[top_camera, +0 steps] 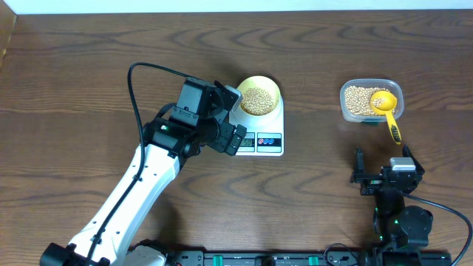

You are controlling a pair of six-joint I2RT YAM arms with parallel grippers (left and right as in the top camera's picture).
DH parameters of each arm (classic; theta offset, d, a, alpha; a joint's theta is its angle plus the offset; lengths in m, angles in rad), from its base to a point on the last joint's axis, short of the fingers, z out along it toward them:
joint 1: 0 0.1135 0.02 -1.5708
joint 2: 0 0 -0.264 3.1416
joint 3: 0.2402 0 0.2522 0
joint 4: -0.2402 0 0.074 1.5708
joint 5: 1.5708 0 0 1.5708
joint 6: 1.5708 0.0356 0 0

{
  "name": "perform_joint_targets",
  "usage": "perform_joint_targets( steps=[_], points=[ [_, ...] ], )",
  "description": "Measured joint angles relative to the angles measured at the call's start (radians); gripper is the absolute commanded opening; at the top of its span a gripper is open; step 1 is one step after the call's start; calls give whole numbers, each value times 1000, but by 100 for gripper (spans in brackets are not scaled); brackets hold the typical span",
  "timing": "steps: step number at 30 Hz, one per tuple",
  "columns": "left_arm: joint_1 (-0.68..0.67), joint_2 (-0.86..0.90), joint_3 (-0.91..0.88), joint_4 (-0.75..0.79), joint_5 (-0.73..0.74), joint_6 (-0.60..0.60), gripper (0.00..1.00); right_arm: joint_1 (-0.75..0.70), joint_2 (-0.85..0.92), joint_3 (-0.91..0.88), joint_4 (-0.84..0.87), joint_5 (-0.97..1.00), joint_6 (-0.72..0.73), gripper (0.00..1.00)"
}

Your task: Scoop item into bowl and weigh 50g on scale

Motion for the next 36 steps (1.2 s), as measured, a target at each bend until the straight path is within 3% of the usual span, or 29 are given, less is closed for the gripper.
perform_joint_targets(
  steps=[13, 23, 36],
  points=[
    [0, -3, 0, 17, -5, 0, 94, 0, 0, 0, 0, 0, 0, 99],
    [68, -133, -49, 89, -129, 0, 94, 0, 0, 0, 0, 0, 0, 99],
    [298, -387, -344, 499, -167, -103, 94, 0, -1, 0, 1, 0, 0, 99]
  ],
)
